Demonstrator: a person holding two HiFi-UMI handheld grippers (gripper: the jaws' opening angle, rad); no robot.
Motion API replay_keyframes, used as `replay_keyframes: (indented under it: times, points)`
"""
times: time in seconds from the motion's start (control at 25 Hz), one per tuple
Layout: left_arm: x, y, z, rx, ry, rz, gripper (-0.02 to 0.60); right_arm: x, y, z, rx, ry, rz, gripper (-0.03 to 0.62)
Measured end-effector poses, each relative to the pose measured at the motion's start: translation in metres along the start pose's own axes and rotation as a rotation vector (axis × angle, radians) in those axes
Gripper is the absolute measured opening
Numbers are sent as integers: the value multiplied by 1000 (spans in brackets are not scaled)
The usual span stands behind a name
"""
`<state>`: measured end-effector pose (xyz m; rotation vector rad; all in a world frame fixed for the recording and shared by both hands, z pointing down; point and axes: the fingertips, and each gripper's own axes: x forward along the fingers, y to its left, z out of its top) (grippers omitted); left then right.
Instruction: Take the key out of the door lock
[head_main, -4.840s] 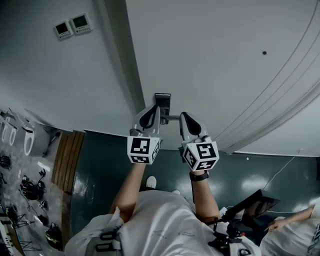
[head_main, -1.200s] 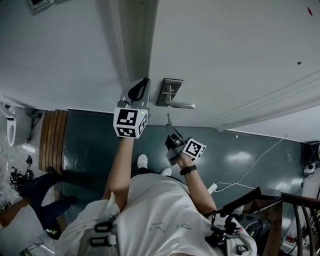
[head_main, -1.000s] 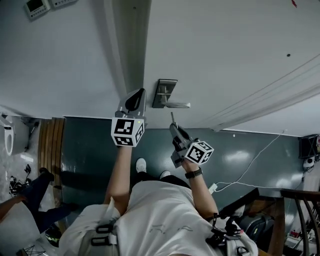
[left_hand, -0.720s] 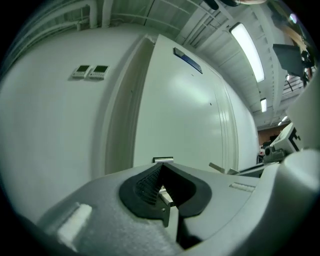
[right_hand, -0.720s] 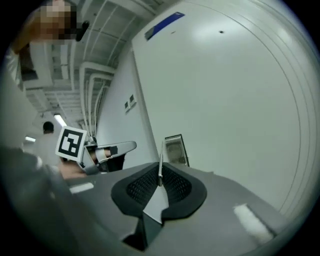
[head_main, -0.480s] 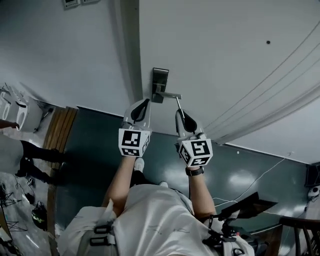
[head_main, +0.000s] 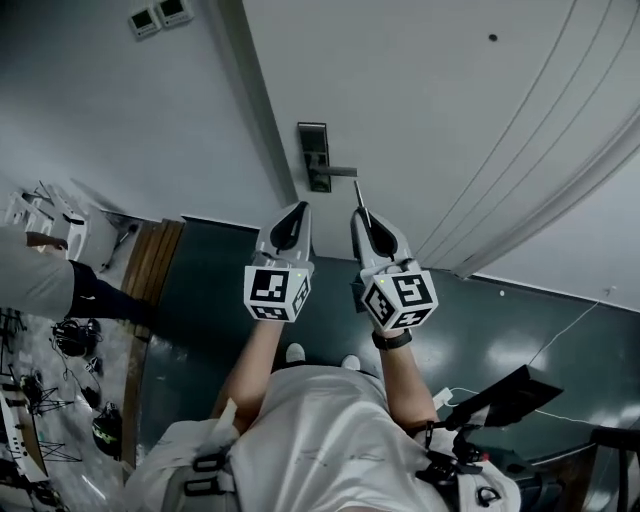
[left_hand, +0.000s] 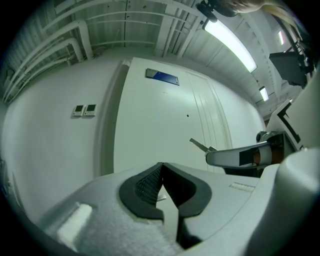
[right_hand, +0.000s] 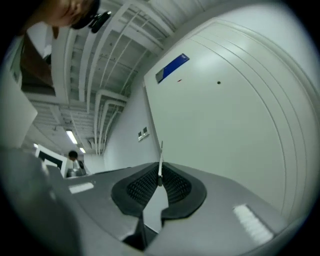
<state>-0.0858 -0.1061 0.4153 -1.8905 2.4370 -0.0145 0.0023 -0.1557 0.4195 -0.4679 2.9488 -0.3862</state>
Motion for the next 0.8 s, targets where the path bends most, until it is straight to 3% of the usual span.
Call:
replay_keyframes:
  times: [0.12, 0.36, 0.52, 0.8]
  points:
    - [3, -6, 14, -14, -38, -30, 2, 0, 0, 8, 130, -22, 32, 28]
    - [-8, 5, 13, 66, -44, -5, 2, -1, 8, 7, 128, -17, 2, 28]
    - [-21, 22, 3, 10, -32, 1, 2, -1, 21, 2, 142, -15, 3, 28]
    - [-33, 66, -9, -39, -23, 25, 2, 19, 39, -1, 325, -52, 62, 28]
